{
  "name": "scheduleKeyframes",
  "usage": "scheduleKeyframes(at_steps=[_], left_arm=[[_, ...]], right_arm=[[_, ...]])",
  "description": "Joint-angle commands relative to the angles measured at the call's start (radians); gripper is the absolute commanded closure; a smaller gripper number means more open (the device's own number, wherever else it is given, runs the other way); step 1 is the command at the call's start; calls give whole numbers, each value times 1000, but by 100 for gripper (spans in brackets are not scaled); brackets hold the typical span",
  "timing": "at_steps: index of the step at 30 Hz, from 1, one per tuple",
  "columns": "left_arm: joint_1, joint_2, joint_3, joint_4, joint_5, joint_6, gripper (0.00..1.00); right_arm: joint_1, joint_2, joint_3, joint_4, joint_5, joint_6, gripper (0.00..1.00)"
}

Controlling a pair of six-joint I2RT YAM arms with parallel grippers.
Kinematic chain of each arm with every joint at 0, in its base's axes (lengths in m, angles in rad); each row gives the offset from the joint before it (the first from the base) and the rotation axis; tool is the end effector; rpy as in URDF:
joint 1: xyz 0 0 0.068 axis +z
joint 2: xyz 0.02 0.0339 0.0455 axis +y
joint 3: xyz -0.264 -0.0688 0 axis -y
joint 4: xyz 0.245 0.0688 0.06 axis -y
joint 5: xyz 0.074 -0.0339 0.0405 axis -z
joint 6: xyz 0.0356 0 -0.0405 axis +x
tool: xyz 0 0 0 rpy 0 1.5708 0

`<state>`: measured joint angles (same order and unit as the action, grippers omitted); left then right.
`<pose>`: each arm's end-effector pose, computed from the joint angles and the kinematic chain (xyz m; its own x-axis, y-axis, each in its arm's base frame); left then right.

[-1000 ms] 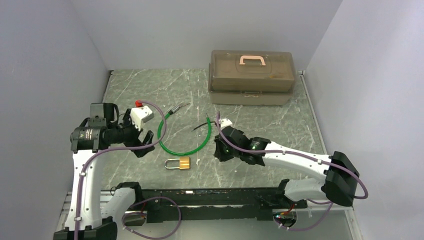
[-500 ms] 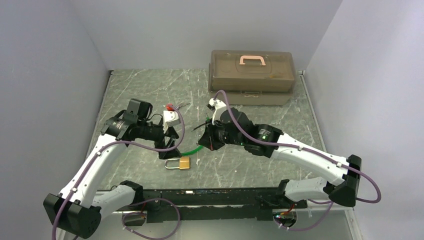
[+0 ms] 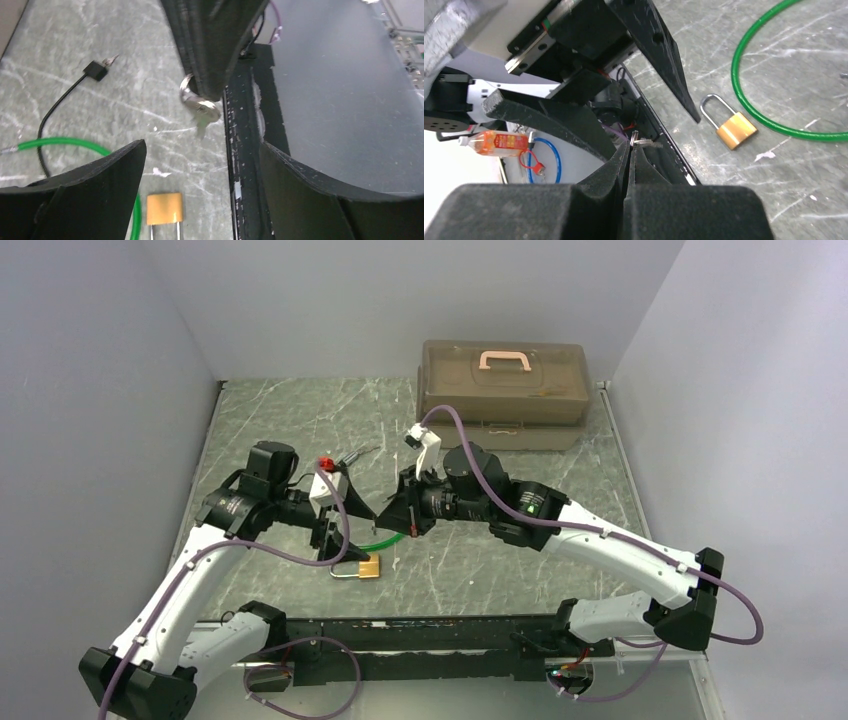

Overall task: Unlock with the key
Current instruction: Pick up the key from the center of the board.

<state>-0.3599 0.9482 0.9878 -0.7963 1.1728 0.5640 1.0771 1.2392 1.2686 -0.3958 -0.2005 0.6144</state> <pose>0.1497 -0.0914 0.3373 -0.1347 0.2721 -0.9528 0.9890 -0.0222 -0.1462 0.1259 0.2489 0.3913 -0.6870 -0.0845 -0.7217 -0.6793 0.4275 0.5965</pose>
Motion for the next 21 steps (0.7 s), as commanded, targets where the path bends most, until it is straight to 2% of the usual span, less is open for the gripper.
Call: scheduleKeyframes(at_steps=[1, 3, 6, 17, 21], left_arm=[[-12, -7, 1, -97, 182, 161, 13], [-17, -14, 1, -128, 194, 200, 15], [-19, -21, 2, -111, 208, 181, 21], [-22, -26, -14, 21, 184, 31, 79], [-22, -29, -5, 16, 167, 26, 82]], right_arm=[[7, 4, 51, 82, -37, 25, 100], [7, 6, 52, 89, -33, 29, 100], [9, 8, 43, 110, -37, 37, 100], [12, 2, 12, 144, -32, 55, 100], [15, -8, -5, 143, -26, 57, 100]])
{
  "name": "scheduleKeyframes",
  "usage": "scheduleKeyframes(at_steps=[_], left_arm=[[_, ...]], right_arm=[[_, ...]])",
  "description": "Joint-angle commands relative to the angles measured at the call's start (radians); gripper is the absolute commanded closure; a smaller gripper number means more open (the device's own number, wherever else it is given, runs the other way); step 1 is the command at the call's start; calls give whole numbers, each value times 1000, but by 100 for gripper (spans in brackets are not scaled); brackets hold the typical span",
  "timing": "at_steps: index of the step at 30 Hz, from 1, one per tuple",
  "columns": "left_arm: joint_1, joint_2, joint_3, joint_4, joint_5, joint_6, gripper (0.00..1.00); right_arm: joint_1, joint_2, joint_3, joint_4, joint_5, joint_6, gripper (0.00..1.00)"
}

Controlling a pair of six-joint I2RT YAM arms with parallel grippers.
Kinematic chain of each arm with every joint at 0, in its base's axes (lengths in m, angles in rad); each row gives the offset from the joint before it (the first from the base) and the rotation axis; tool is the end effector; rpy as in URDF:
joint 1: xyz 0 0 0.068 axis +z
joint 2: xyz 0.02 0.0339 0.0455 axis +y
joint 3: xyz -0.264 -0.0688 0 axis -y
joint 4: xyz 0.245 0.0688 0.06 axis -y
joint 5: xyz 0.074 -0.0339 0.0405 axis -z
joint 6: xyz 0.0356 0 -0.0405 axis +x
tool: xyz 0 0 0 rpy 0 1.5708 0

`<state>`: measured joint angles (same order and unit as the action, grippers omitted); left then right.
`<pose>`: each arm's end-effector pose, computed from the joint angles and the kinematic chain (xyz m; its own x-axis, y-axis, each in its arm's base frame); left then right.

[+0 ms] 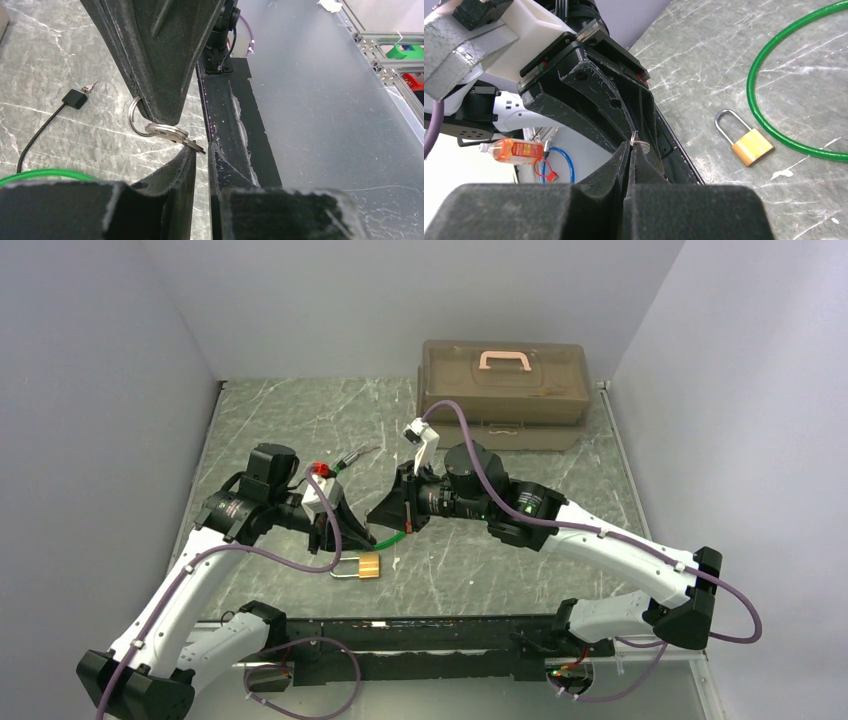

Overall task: Unlock with the key
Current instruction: Pick up the key from the center of the board.

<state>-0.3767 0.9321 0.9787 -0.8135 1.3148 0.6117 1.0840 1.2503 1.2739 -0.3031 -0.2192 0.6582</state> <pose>0.1401 -0.0925 0.3392 -0.1028 0.1970 -0.9750 0.9771 -0.1636 -0.1361 0.1264 0.2554 0.3998 -0.6896 -0.0266 -0.7237 -0.6809 0.3642 0.6354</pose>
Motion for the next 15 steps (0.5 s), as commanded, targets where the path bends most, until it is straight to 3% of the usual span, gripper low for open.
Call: scheduleKeyframes(at_steps=[1, 7, 15], left_arm=[[-5, -14, 6, 34, 15, -25, 82], [-4, -29, 9, 28, -40, -30, 100], [-1, -40, 28, 3, -68, -26, 100]], right_arm=[[9, -24, -13, 49, -6, 13, 100], [10, -48, -30, 21, -3, 7, 100], [16, -84, -38, -17, -8, -2, 100]])
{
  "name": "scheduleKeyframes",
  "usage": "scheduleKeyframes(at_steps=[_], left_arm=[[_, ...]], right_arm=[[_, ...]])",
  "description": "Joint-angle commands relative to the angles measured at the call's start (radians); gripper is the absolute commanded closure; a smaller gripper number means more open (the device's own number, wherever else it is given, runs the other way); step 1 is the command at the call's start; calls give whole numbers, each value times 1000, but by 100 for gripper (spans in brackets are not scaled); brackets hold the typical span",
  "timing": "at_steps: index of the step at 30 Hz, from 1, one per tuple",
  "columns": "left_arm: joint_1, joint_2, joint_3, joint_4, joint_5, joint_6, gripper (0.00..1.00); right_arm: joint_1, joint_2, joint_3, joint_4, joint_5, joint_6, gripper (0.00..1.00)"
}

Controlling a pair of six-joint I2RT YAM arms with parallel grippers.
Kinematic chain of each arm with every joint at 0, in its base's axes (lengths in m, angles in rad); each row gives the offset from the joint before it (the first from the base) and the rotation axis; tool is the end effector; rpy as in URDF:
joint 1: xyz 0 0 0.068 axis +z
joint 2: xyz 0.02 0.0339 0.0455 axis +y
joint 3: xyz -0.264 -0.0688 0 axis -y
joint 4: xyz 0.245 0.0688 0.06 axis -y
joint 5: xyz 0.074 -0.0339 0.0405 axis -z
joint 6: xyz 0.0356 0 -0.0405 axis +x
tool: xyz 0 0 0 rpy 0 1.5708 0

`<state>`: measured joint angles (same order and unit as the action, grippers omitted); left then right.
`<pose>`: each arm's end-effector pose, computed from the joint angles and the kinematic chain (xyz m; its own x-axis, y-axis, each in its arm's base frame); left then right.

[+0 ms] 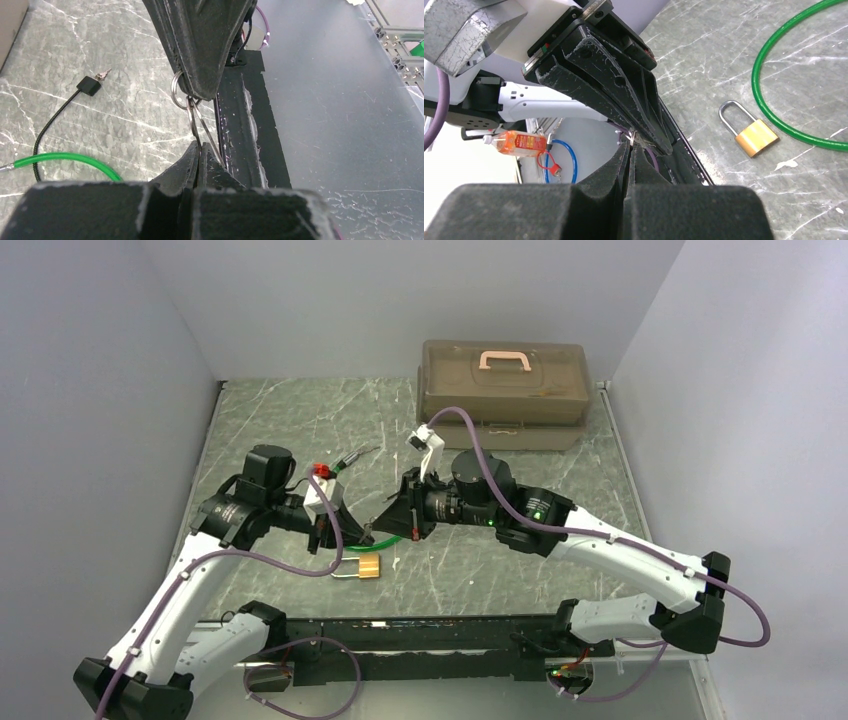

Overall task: Unlock with the key
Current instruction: Pick up the key from the center of the board.

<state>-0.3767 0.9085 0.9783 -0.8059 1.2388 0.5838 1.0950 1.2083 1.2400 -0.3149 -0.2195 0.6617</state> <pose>0.1376 -0.0906 0.3412 -0.0957 0.2311 -0.9682 0.9878 -0.0983 -0.1211 0.1185 0.2469 0.3977 -0.6929 -0.0355 -0.7201 -0.6814 0.3587 0.6380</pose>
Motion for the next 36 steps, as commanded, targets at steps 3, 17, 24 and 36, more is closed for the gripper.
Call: scheduleKeyframes(at_steps=[3, 17, 24, 36], left_arm=[[3, -15, 43, -13, 5, 3, 100], [4, -12, 156, -201, -85, 142, 100], [4, 16, 244, -419, -174, 282, 100], [-17, 34, 274, -471, -163, 270, 100]], right_arm=[[9, -44, -8, -11, -20, -7, 100], [22, -20, 53, -87, -95, -86, 57], [22, -8, 235, -326, 56, -227, 53], [62, 134, 332, -248, 12, -483, 59]])
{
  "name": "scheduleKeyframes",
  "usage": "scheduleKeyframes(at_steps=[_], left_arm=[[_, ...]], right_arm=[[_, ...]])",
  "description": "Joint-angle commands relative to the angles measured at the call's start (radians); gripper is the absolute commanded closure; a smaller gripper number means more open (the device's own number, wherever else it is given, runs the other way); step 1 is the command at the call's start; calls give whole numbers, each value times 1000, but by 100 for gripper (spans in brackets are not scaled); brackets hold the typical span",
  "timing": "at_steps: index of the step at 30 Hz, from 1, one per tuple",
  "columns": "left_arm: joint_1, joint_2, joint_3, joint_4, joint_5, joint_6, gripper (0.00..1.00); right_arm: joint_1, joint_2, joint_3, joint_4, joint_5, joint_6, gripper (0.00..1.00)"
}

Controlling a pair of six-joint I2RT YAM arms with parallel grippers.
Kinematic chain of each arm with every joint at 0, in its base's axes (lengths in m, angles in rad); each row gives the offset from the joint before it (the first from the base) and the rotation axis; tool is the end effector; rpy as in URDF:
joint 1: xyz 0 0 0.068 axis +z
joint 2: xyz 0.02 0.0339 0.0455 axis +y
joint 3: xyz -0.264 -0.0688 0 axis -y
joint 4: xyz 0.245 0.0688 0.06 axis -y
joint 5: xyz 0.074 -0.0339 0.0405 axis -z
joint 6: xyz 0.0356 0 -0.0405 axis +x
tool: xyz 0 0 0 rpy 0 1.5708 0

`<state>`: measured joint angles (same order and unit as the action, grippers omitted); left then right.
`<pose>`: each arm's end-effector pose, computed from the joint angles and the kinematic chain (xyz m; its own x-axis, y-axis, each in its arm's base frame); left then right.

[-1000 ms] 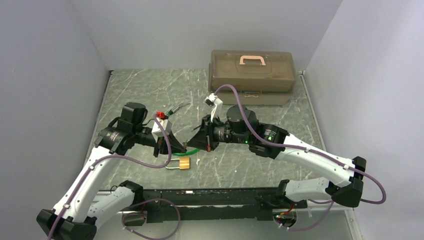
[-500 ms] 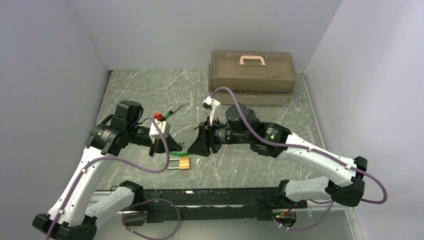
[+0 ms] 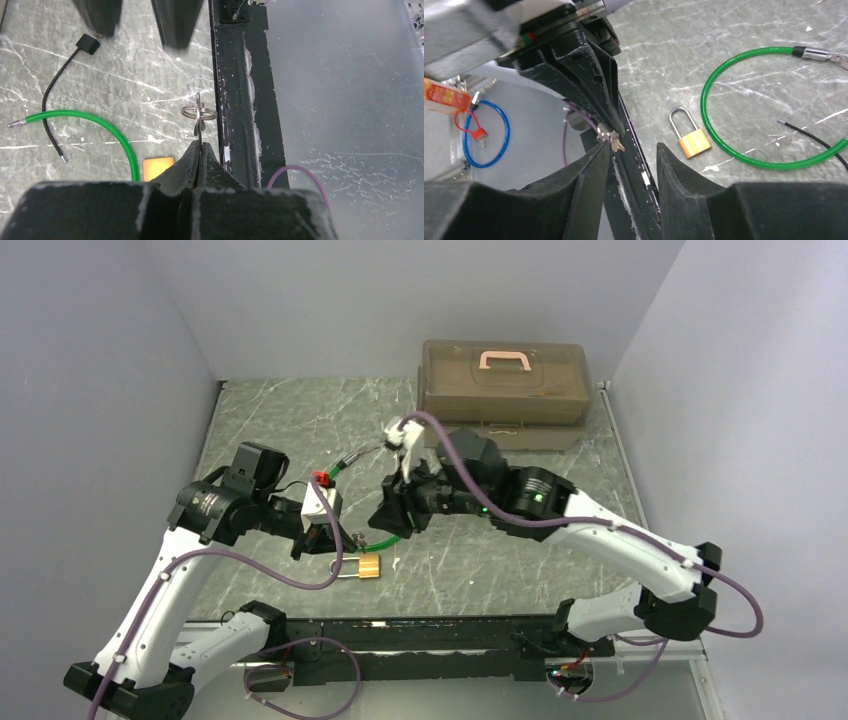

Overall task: Unlock with the key
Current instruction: Pick up the key from the center of the board.

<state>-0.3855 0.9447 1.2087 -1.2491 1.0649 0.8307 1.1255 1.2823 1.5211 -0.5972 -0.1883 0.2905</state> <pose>0.1149 -0.0802 0.3732 -0.0553 0.4086 -0.9110 0.9952 -0.0512 -0.0834 0.1106 0.2473 0.4446 -0.4203 -0.2274 -0.8784 -0.8784 0.3445 0.3311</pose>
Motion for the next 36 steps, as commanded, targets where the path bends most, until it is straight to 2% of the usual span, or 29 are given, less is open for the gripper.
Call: scheduleKeyframes(at_steps=[1, 6, 10, 12, 13, 16, 20, 25, 31, 36], left_arm=[[-8, -3, 45, -25, 9, 21, 100], [-10, 2, 46, -24, 12, 11, 100], [-10, 6, 45, -21, 13, 7, 100], [-10, 6, 46, -18, 13, 4, 100], [-10, 8, 46, -18, 13, 3, 100], [-10, 7, 45, -17, 15, 0, 100], [-11, 6, 47, -14, 11, -2, 100], [-11, 2, 50, -19, 4, -2, 100], [-12, -3, 48, -18, -2, -5, 100], [-12, -4, 52, -16, -7, -13, 100]], right_arm=[[40, 74, 63, 34, -24, -124, 60], [74, 102, 68, 60, -25, -162, 67], [84, 98, 41, 93, -14, -162, 82], [87, 96, 32, 98, -2, -160, 85], [86, 93, 31, 90, 7, -162, 84], [87, 72, 32, 56, 56, -177, 68], [84, 37, 36, 41, 111, -202, 62], [84, 13, 46, 42, 125, -215, 61], [85, 20, 19, 124, -17, -169, 63], [87, 67, 18, 147, -80, -143, 68]])
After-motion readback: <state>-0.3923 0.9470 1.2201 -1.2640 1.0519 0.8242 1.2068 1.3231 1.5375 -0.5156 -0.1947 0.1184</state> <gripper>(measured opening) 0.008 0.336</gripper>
